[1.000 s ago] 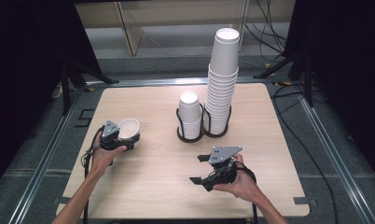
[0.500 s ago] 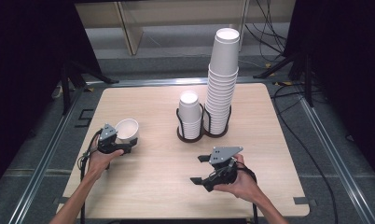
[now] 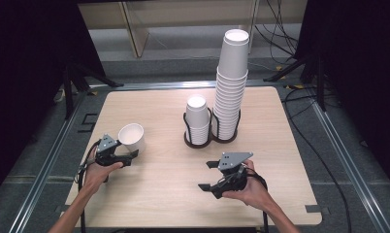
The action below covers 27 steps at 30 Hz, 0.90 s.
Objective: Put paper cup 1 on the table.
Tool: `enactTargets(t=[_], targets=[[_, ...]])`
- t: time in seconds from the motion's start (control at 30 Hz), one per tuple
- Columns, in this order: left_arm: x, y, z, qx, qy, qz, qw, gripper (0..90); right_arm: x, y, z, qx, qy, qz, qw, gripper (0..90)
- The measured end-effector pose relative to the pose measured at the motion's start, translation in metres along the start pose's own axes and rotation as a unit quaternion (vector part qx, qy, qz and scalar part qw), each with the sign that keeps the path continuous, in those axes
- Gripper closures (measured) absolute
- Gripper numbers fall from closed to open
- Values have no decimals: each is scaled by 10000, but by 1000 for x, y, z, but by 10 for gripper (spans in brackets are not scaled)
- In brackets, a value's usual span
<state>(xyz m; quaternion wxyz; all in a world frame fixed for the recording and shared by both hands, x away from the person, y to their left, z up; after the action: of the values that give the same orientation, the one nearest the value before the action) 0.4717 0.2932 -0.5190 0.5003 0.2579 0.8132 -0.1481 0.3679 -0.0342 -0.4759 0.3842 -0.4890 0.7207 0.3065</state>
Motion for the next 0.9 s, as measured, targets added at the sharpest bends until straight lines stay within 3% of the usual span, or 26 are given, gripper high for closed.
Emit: enactTargets(t=[0.17,0.37,0.5,0.63,0.8,0.9], targets=[[-3,-8,-15,-44,-48,-128,9999,148,0,-2,-1,58,-17,-31,10000,198],[-4,-25,-29,13,-184,14,9998,148,-1,-3,-1,81,-28,6,10000,198],[-8,-39,-40,-3,-321,-30,9995,148,-2,-5,-3,122,-35,41,9999,198],[-10,-52,-51,14,-354,-77,9993,148,-3,-10,-7,275,-89,49,9996,198],[-10,-67,-62,119,-369,-101,9992,148,-1,-22,-15,577,-116,323,9977,201],[-11,-76,-68,183,-395,-160,9989,148,-1,-32,-23,836,-158,510,9951,201]])
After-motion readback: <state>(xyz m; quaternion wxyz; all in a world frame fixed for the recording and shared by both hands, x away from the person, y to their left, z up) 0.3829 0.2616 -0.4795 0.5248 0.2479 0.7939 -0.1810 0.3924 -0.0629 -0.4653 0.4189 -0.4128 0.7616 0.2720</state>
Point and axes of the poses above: each handheld gripper's, and its own axes: z roughly forward along the jaws, x roughly out of its underside, y roughly to its left, the point moved 8 cm from there along z, roughly forward along the jaws, and after that the axes turned 1 degree about x, right-handed, at the moved point
